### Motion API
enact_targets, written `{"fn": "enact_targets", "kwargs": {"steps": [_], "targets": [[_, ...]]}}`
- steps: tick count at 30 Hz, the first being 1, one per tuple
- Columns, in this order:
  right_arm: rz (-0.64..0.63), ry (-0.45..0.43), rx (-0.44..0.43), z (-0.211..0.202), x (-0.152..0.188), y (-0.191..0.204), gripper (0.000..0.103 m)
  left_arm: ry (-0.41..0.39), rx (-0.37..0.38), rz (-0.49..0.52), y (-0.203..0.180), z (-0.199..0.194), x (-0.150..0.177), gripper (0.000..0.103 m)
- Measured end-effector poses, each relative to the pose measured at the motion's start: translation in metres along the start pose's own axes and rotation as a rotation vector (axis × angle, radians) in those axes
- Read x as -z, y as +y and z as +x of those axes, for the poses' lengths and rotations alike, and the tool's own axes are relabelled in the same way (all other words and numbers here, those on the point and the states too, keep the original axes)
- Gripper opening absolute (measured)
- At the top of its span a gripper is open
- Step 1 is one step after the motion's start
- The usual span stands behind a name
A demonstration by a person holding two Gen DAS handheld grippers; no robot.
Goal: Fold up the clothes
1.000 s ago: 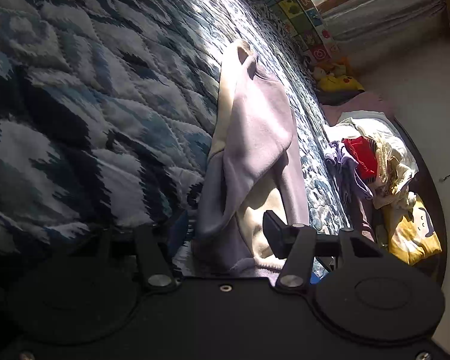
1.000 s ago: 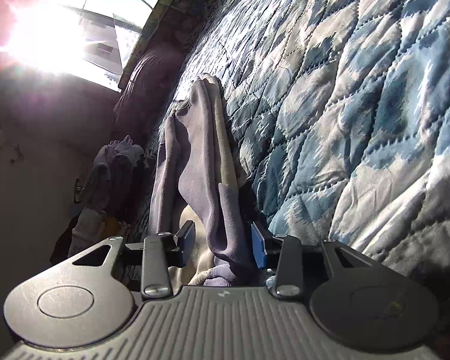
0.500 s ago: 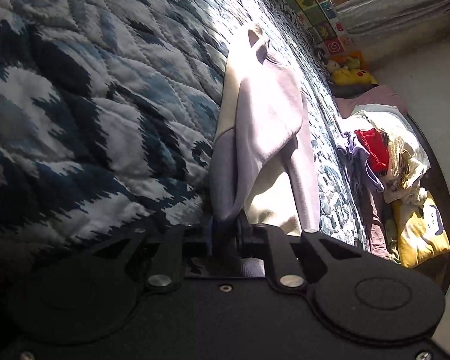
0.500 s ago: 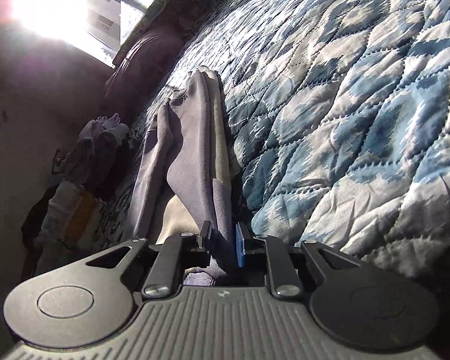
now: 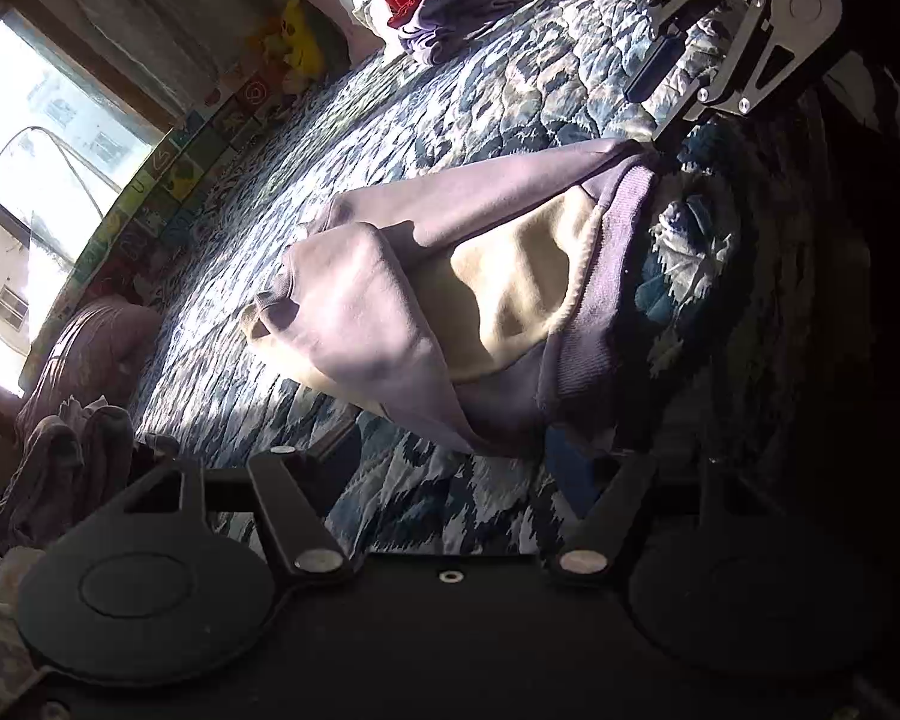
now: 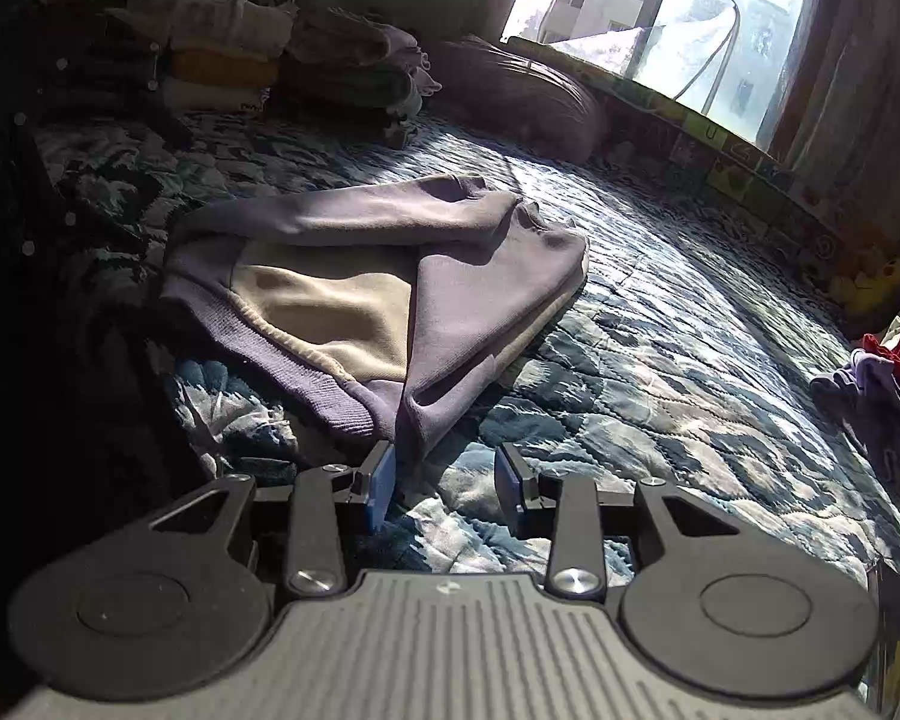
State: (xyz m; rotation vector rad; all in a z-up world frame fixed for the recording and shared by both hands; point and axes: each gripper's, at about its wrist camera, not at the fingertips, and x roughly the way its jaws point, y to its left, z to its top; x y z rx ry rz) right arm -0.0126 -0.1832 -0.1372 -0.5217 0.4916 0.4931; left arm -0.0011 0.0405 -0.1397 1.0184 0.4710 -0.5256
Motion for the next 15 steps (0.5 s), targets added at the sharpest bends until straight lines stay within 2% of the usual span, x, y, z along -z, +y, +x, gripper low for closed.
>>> {"fn": "enact_targets", "kwargs": {"steps": [3, 4, 10, 13, 15], "targets": [[-0.118, 0.01, 0.039, 0.005, 0.002, 0.017, 0.048, 0.03, -0.051, 0.121, -0.016, 0.01, 0.007, 0.069], [-0.145, -0.003, 0.052, 0.006, 0.004, 0.021, 0.048, 0.032, -0.067, 0.15, -0.02, 0.013, 0.008, 0.069], [-0.26, -0.08, 0.117, 0.017, 0.005, 0.031, 0.05, -0.03, -0.161, 0.157, -0.028, 0.024, 0.01, 0.068], [-0.345, -0.104, 0.171, 0.022, 0.008, 0.038, 0.05, -0.067, -0.234, 0.236, -0.041, 0.026, 0.016, 0.065], [-0.396, -0.116, 0.194, 0.021, 0.011, 0.041, 0.052, -0.082, -0.276, 0.281, -0.048, 0.023, 0.022, 0.059]]}}
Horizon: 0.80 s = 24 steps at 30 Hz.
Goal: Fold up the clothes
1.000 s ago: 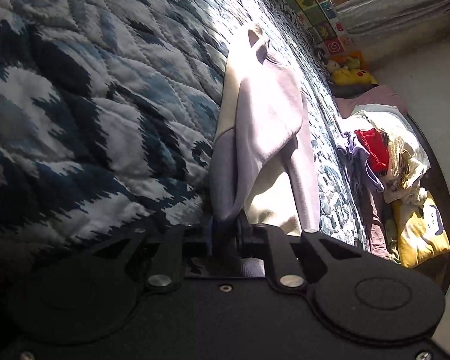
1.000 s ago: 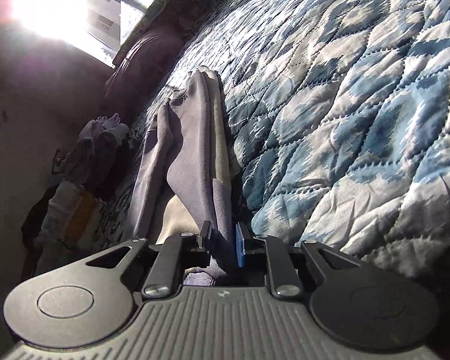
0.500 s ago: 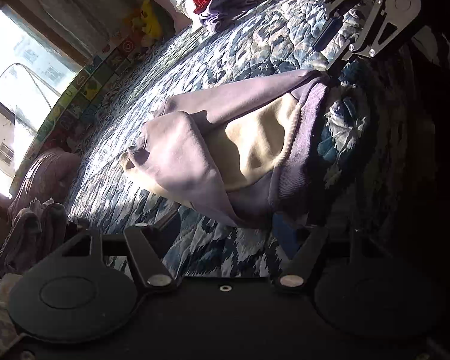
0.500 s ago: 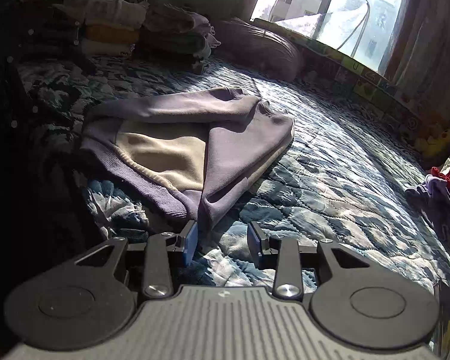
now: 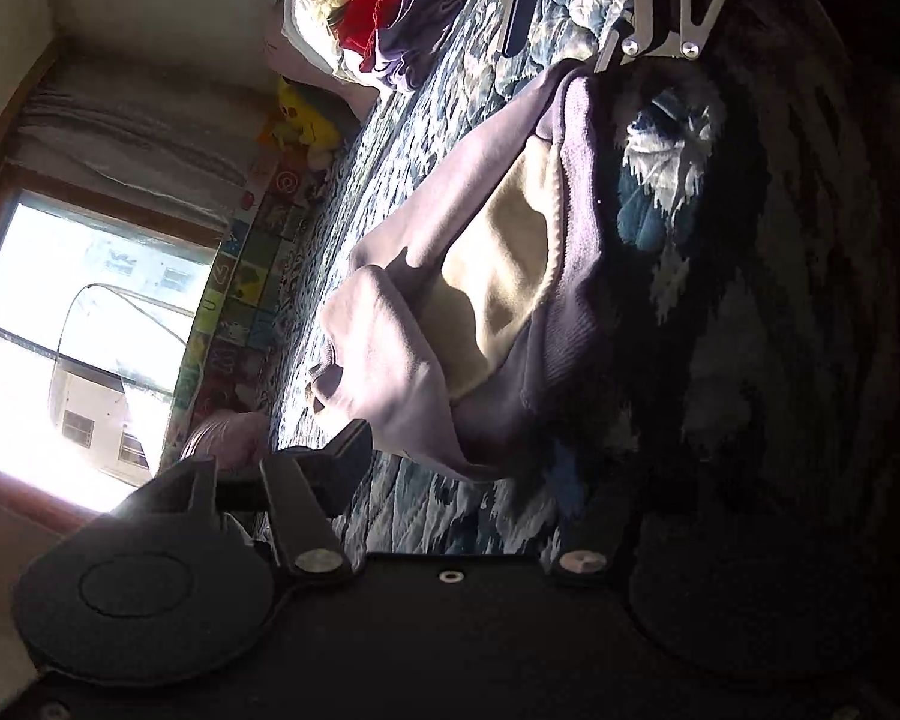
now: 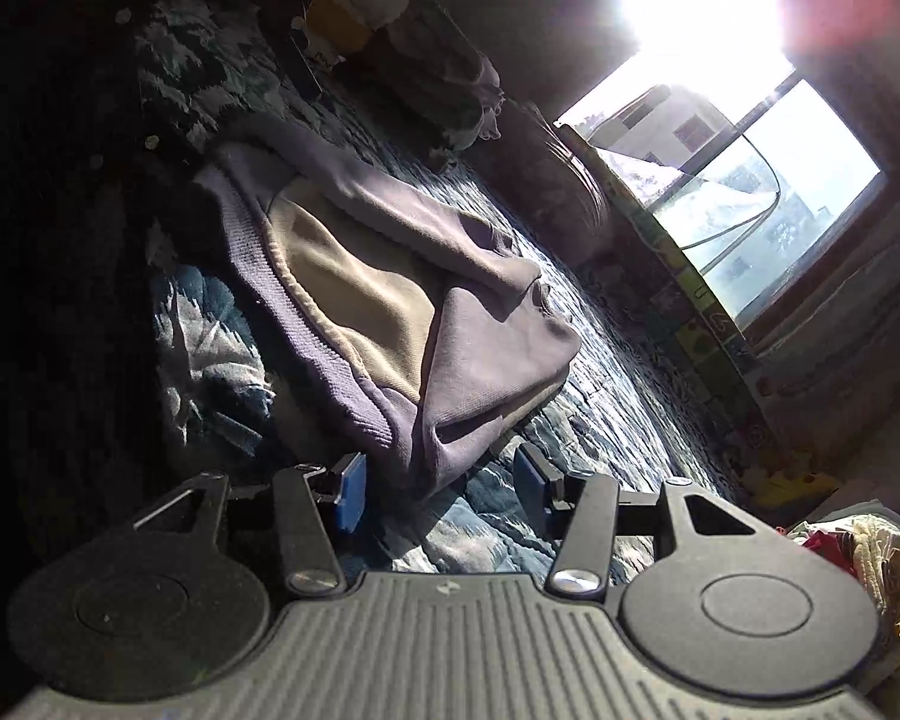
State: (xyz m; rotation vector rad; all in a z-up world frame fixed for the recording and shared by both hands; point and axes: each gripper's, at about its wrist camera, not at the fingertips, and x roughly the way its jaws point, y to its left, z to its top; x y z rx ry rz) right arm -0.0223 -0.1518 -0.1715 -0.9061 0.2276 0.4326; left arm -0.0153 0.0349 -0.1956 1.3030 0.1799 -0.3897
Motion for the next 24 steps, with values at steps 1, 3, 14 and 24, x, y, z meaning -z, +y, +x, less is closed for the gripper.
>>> {"fn": "enact_targets", "kwargs": {"steps": [1, 3, 14, 24], "targets": [[-0.018, -0.006, 0.01, 0.0, 0.001, 0.002, 0.052, -0.007, -0.018, 0.02, -0.003, -0.002, 0.001, 0.058], [-0.048, -0.015, 0.03, 0.0, 0.003, 0.006, 0.053, -0.013, -0.042, 0.052, -0.008, -0.001, 0.003, 0.058], [0.014, -0.026, -0.025, -0.002, -0.009, -0.012, 0.01, 0.04, -0.046, -0.006, 0.005, 0.008, -0.006, 0.007], [0.115, -0.095, -0.065, -0.074, -0.029, -0.046, 0.01, -0.008, 0.046, -0.147, 0.042, -0.058, -0.018, 0.006]]}}
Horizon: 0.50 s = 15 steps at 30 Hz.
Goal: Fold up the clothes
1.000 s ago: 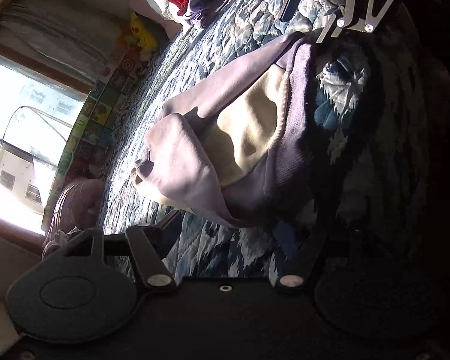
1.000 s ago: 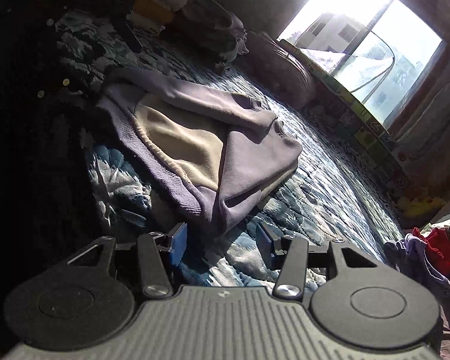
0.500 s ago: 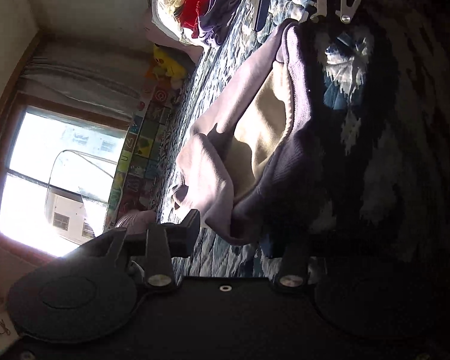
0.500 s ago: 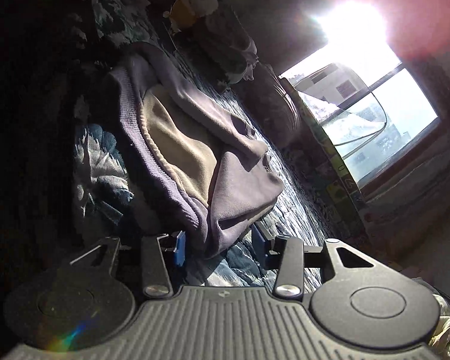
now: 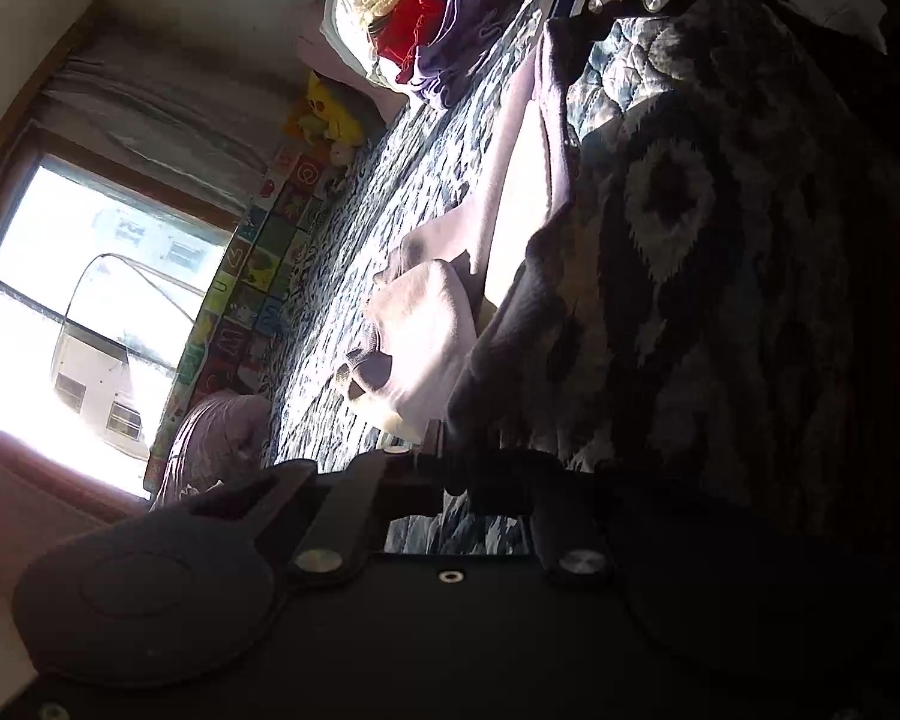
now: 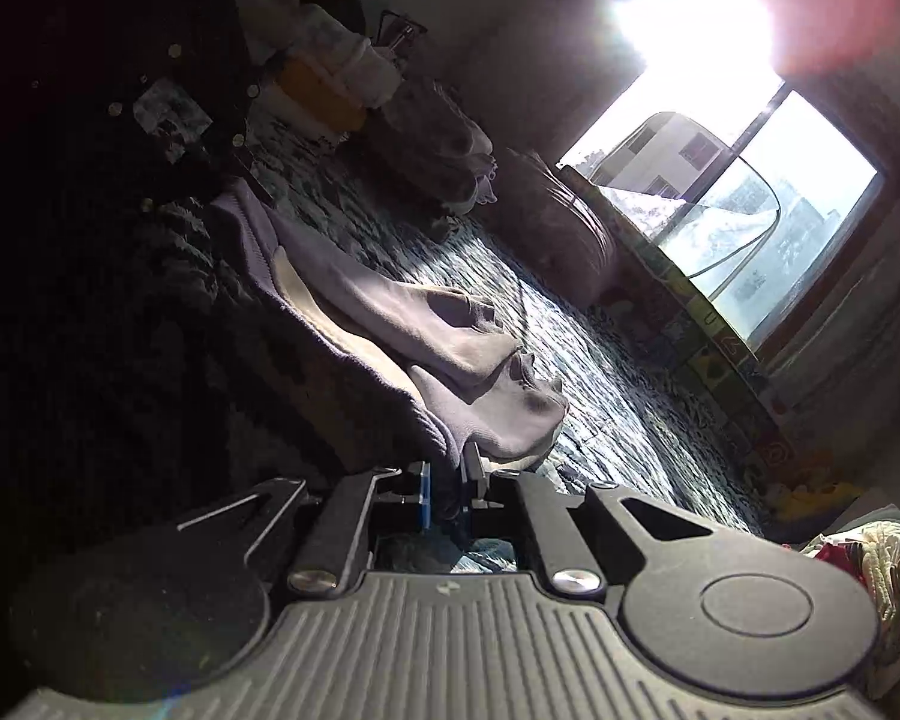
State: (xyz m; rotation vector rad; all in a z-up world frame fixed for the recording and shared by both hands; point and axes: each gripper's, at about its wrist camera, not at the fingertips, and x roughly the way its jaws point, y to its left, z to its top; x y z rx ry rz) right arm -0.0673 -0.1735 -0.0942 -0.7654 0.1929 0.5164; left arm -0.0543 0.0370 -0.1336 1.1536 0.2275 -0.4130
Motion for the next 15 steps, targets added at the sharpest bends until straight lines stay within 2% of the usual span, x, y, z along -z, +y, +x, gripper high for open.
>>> {"fn": "enact_targets", "kwargs": {"steps": [2, 5, 9, 15], "targets": [[0.013, -0.017, 0.009, -0.004, -0.008, -0.014, 0.01, -0.023, 0.029, -0.051, 0.021, -0.008, -0.006, 0.006], [0.068, -0.04, 0.014, 0.001, -0.02, -0.044, 0.01, -0.073, 0.099, -0.256, 0.069, -0.005, -0.011, 0.006], [0.269, -0.058, -0.027, 0.026, -0.027, -0.103, 0.01, -0.135, 0.224, -0.561, 0.135, 0.027, -0.007, 0.006], [0.54, -0.039, -0.113, 0.09, -0.02, -0.168, 0.01, -0.181, 0.308, -0.962, 0.186, 0.092, 0.004, 0.006]]}}
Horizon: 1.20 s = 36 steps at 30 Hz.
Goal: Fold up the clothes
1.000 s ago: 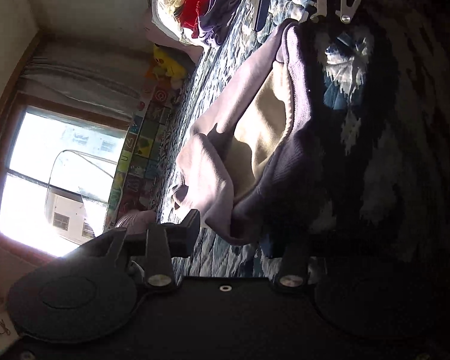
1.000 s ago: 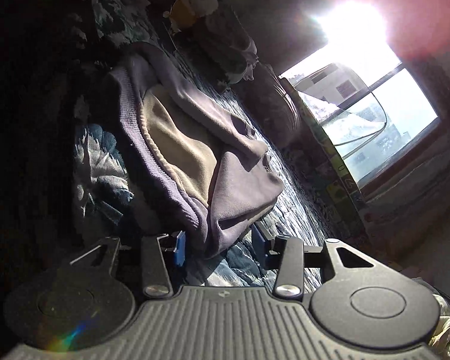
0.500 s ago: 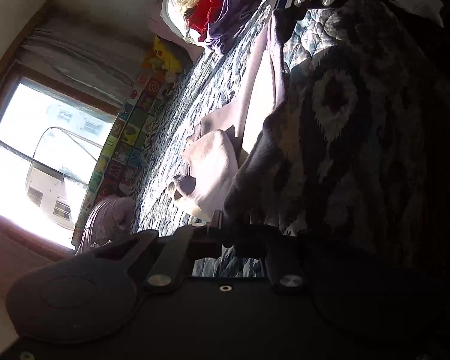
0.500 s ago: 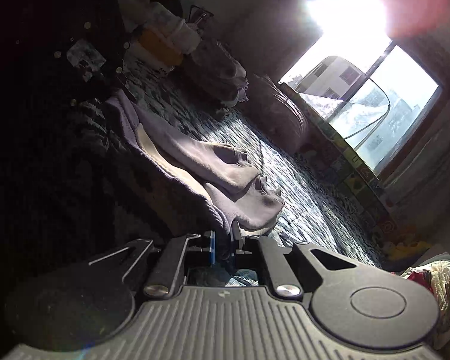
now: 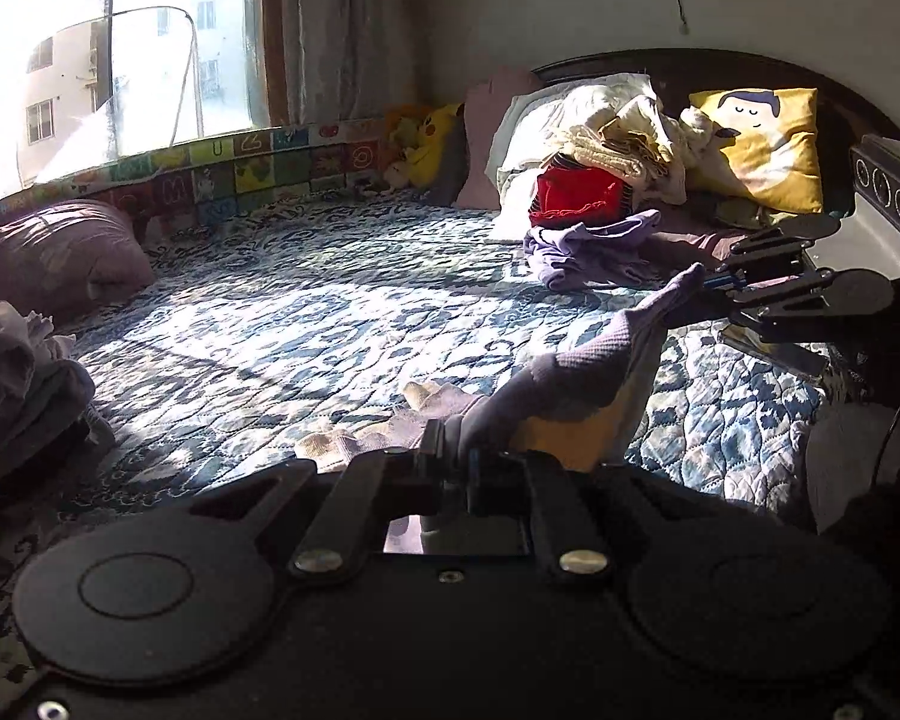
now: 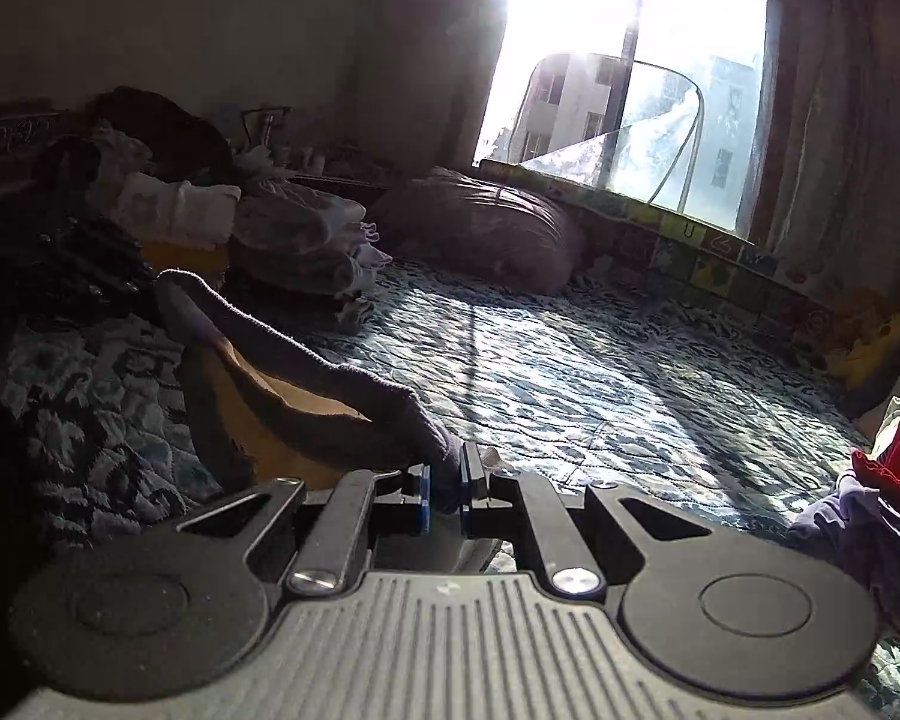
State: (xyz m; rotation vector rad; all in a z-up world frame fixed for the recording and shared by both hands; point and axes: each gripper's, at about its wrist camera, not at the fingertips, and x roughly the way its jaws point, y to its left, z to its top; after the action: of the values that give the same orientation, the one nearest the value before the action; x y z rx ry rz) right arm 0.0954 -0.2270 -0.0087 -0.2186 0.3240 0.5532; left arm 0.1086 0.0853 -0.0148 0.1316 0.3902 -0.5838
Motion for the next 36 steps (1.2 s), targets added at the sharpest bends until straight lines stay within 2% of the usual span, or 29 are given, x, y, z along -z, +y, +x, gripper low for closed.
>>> {"fn": "enact_targets", "kwargs": {"steps": [4, 7, 16, 19, 20, 21, 22, 23, 24, 27, 29, 30, 32, 33, 35, 36], "targets": [[0.176, 0.059, -0.05, 0.055, -0.004, -0.044, 0.01, -0.005, 0.013, -0.186, 0.034, 0.035, -0.004, 0.006], [0.249, 0.114, -0.081, 0.097, -0.007, -0.067, 0.01, 0.012, 0.015, -0.291, 0.062, 0.063, -0.004, 0.006], [0.27, 0.319, -0.149, 0.202, -0.008, -0.097, 0.01, 0.118, 0.02, -0.488, 0.121, 0.13, 0.019, 0.006], [0.298, 0.338, -0.144, 0.221, -0.003, -0.1, 0.013, 0.151, 0.016, -0.568, 0.135, 0.139, 0.029, 0.006], [0.324, 0.325, -0.133, 0.224, -0.001, -0.102, 0.019, 0.147, 0.012, -0.614, 0.141, 0.139, 0.033, 0.009], [0.384, 0.305, -0.128, 0.226, 0.001, -0.109, 0.032, 0.14, 0.011, -0.658, 0.146, 0.138, 0.038, 0.021], [0.487, 0.281, -0.143, 0.227, 0.008, -0.119, 0.039, 0.124, 0.021, -0.697, 0.15, 0.135, 0.041, 0.03], [0.552, 0.267, -0.152, 0.225, 0.013, -0.124, 0.045, 0.109, 0.036, -0.739, 0.153, 0.131, 0.045, 0.046], [0.606, 0.252, -0.148, 0.221, 0.019, -0.126, 0.044, 0.1, 0.061, -0.774, 0.155, 0.127, 0.049, 0.047], [0.669, 0.232, -0.093, 0.199, 0.039, -0.117, 0.044, 0.112, 0.085, -0.784, 0.144, 0.117, 0.053, 0.047], [0.713, 0.212, -0.089, 0.183, 0.056, -0.104, 0.045, 0.131, 0.071, -0.76, 0.132, 0.114, 0.055, 0.046], [0.719, 0.192, -0.09, 0.175, 0.063, -0.096, 0.043, 0.14, 0.061, -0.744, 0.125, 0.114, 0.055, 0.042], [0.721, 0.172, -0.097, 0.164, 0.075, -0.08, 0.038, 0.158, 0.036, -0.731, 0.115, 0.117, 0.058, 0.019], [0.718, 0.179, -0.106, 0.163, 0.08, -0.073, 0.023, 0.169, 0.034, -0.743, 0.113, 0.119, 0.06, 0.011], [0.685, 0.199, -0.076, 0.162, 0.081, -0.064, 0.02, 0.199, 0.039, -0.771, 0.108, 0.12, 0.064, 0.008], [0.673, 0.2, -0.065, 0.16, 0.081, -0.062, 0.02, 0.206, 0.018, -0.745, 0.103, 0.118, 0.063, 0.008]]}}
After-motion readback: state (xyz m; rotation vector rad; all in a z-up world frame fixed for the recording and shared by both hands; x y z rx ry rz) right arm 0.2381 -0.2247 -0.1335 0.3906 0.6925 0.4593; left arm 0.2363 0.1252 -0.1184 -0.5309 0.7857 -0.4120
